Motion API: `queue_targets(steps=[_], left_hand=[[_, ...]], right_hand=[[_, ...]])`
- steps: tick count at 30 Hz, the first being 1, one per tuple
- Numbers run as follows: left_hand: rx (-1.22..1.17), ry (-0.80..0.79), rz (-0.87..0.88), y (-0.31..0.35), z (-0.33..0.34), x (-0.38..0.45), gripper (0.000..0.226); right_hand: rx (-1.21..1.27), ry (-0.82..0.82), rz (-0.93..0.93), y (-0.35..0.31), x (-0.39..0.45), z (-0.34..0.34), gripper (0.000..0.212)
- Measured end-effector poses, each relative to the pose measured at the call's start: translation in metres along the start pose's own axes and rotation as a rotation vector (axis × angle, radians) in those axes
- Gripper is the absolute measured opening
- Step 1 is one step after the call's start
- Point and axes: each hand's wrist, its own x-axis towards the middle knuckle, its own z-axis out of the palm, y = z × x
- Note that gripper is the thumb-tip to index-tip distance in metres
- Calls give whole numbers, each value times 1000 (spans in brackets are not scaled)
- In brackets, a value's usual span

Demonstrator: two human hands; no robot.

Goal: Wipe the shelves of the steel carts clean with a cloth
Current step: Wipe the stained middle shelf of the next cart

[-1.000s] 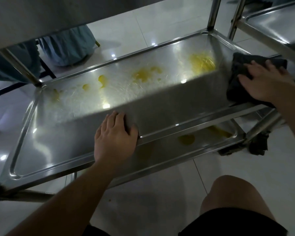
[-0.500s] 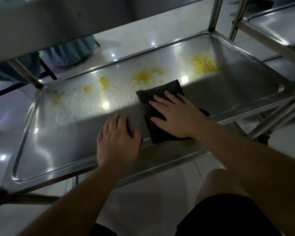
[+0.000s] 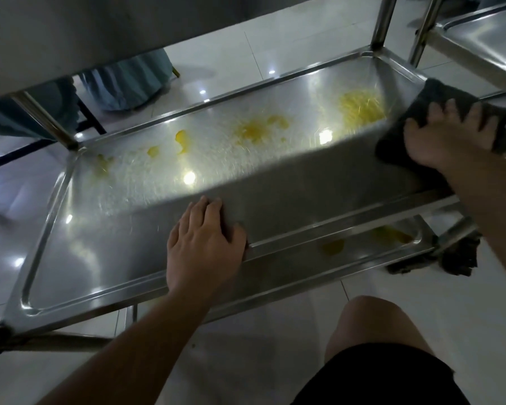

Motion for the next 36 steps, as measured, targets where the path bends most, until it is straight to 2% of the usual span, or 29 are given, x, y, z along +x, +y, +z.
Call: queue_targets(steps=[2, 5, 8, 11, 13, 15, 17, 19, 21, 23, 25, 27, 29, 34, 36], left_hand=[[3, 2, -9, 1, 0, 1, 64], [6, -1, -8, 2, -1, 0, 65], [9, -18, -4, 3, -4, -2, 67], [10, -37, 1, 4, -6, -2, 68], [9, -42, 1, 3, -7, -2, 69], [2, -40, -1, 3, -7, -3, 70], [5, -37, -1, 3, -6, -2, 70], [7, -31, -1, 2, -4, -2, 68], [6, -23, -5, 3, -3, -1, 66], [5, -14, -12, 4, -1, -1, 65], [12, -13, -22, 4, 0, 0, 64], [17, -18, -26, 5, 1, 1, 65], [13, -19, -27, 6, 0, 0, 67], [-92, 7, -50, 7, -3, -2, 71], [-136, 26, -77, 8, -3, -4, 76]], right_hand=[[32, -30, 40, -49, -20, 2, 80], [70, -70, -91, -120, -63, 7, 79], [69, -71, -455, -169, -111, 17, 79], [28, -132, -906, -174, -133, 19, 84], [-29, -147, -1057, -157, -129, 14, 91], [-69, -116, -1100, -133, -114, 9, 94], [-49, -69, -1029, -101, -90, 3, 92], [-19, -1, -856, -61, -57, -2, 87], [11, 76, -587, -19, -25, -5, 77], [24, 86, -270, 6, -5, -4, 73], [29, 23, -47, -4, -2, 0, 77], [43, -28, 16, -37, -19, 2, 80], [61, -39, -112, -77, -47, 4, 80], [17, -95, -828, -185, -144, 20, 69], [-5, -110, -1023, -208, -168, 24, 66]])
